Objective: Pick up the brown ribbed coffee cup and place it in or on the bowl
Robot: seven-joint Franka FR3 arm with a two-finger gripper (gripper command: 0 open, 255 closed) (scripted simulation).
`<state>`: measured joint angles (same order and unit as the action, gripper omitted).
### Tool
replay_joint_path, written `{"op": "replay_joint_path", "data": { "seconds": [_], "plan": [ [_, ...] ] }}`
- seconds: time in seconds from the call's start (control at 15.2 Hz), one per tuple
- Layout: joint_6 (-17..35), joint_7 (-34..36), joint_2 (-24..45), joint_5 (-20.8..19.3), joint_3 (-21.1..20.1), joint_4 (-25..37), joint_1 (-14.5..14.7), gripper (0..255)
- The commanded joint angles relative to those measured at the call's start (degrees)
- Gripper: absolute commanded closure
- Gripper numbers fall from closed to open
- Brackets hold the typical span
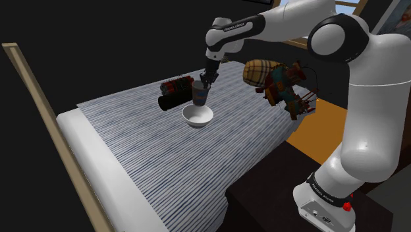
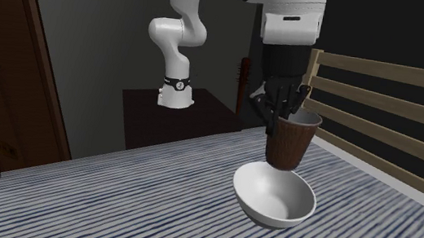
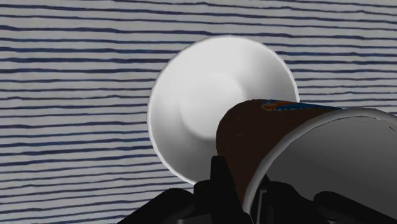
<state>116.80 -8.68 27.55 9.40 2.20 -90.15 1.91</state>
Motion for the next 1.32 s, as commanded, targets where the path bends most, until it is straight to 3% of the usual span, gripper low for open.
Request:
{"op": "replay_joint_path", "data": {
  "seconds": [0.0, 0.73, 1.25],
  "plan": [
    [1.3, -0.4, 0.5, 0.1, 0.0, -0.8, -0.1, 255],
    [8.0, -1.4, 4.5, 0.8, -0.3, -3.6, -0.2, 255],
    [8.0, -1.4, 4.5, 0.8, -0.3, -3.6, -0.2, 255]
  ]
}}
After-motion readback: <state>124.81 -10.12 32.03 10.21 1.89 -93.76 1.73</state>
